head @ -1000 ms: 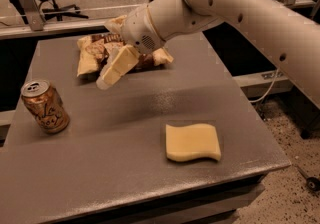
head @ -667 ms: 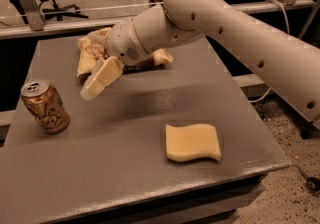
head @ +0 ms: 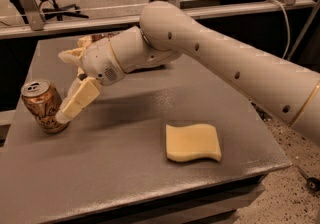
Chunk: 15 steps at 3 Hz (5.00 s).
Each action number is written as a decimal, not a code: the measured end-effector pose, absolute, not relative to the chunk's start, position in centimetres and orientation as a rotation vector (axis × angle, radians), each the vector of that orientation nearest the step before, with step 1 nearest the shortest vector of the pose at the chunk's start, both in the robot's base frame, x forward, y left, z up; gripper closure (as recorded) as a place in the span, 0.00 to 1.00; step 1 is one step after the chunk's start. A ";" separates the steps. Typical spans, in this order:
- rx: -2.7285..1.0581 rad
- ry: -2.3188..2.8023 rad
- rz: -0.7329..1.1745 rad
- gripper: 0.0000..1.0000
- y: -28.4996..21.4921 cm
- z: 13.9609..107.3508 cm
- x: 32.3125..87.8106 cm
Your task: Move orange can near sponge
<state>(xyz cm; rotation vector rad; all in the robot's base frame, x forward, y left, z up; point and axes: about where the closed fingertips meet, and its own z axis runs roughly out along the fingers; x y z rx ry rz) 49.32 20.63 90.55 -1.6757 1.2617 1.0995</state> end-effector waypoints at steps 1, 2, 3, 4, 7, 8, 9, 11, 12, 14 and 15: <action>-1.686 1.205 1.153 0.00 22.3 90.2 47.5; -1.695 1.177 1.178 0.18 23.5 89.4 46.1; -1.684 1.193 1.181 0.41 23.6 88.5 46.1; -1.626 1.269 1.171 0.65 21.8 88.9 48.0; -1.482 1.652 0.839 1.00 -3.1 90.8 53.4; -1.436 1.766 0.770 1.00 -10.6 89.9 51.7; -1.393 1.815 0.711 1.00 -15.8 90.5 49.5; -1.400 1.745 0.748 0.82 -15.8 90.5 46.1; -1.404 1.715 0.788 0.59 -14.6 90.2 45.2; -1.390 1.710 0.848 0.13 -13.7 88.6 44.4; -1.389 1.717 0.853 0.00 -14.0 88.2 44.1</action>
Offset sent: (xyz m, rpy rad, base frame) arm -0.0451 0.0403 -0.0219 0.0641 0.0166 0.0969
